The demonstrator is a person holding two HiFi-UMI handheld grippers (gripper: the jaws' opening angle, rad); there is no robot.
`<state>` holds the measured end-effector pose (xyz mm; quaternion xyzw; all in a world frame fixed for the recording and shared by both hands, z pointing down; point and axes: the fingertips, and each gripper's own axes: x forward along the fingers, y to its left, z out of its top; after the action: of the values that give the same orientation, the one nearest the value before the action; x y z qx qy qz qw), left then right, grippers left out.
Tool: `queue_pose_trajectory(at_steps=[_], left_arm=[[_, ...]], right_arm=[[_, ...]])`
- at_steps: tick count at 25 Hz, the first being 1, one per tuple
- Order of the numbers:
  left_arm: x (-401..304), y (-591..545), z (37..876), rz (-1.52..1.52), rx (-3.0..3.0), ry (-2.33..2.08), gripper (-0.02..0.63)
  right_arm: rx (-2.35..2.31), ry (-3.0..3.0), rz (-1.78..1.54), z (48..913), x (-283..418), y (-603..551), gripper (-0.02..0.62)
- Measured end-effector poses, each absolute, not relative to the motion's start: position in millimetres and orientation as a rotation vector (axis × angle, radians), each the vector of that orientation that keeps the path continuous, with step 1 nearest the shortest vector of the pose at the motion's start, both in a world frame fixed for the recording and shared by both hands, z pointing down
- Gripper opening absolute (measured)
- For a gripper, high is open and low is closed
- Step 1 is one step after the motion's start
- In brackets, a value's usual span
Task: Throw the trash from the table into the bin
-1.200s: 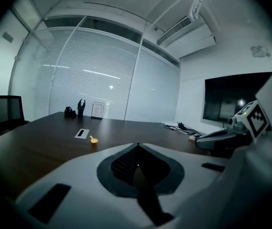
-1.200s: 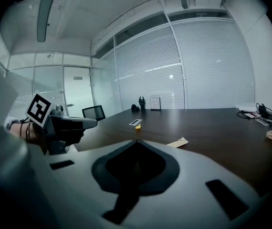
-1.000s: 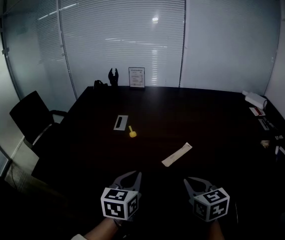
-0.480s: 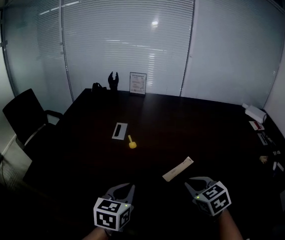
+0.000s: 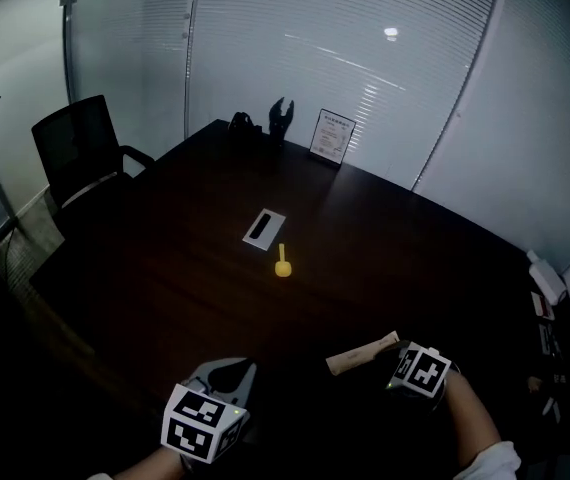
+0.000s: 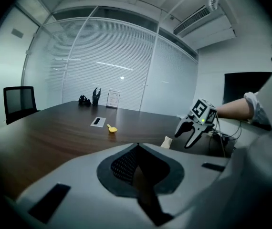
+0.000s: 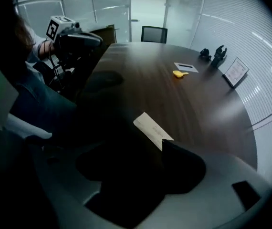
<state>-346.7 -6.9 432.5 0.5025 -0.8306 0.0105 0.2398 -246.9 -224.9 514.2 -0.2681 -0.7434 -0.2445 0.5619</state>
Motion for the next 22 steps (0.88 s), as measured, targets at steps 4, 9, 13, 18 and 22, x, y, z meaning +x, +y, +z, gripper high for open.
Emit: queue_pose_trajectory(at_steps=[4,9,13,18,22], left_arm=[[-345.0,0.3,449.2,0.012,1.303,-2.29,-0.002],[-347.1,19.3,463.0,0.043,1.223,-2.322,-0.002],[-347.3,28.5,465.0,0.032,1.187,-2.338,-0.002],[-343.9,37.4,463.0,0.028,1.169,-2.362,-0.002],[-340.8,44.1,464.1,0.017,1.156,-2.37,-0.002]], right_arm=[[-0.684,-1.645,-0.642,550.0,-266.4,-243.6,0.295],[-0.713,-1.601,-0.664,578.3,-287.4,-257.8,0.342],[-0.754,-1.583,-0.637,595.3,-293.5,-256.5,0.342],[-0.801,-1.52,-0.6,605.3,-293.1,-256.7,0.339],[-0.81,-1.502,-0.639,604.5,-295.7,-253.1,0.204]])
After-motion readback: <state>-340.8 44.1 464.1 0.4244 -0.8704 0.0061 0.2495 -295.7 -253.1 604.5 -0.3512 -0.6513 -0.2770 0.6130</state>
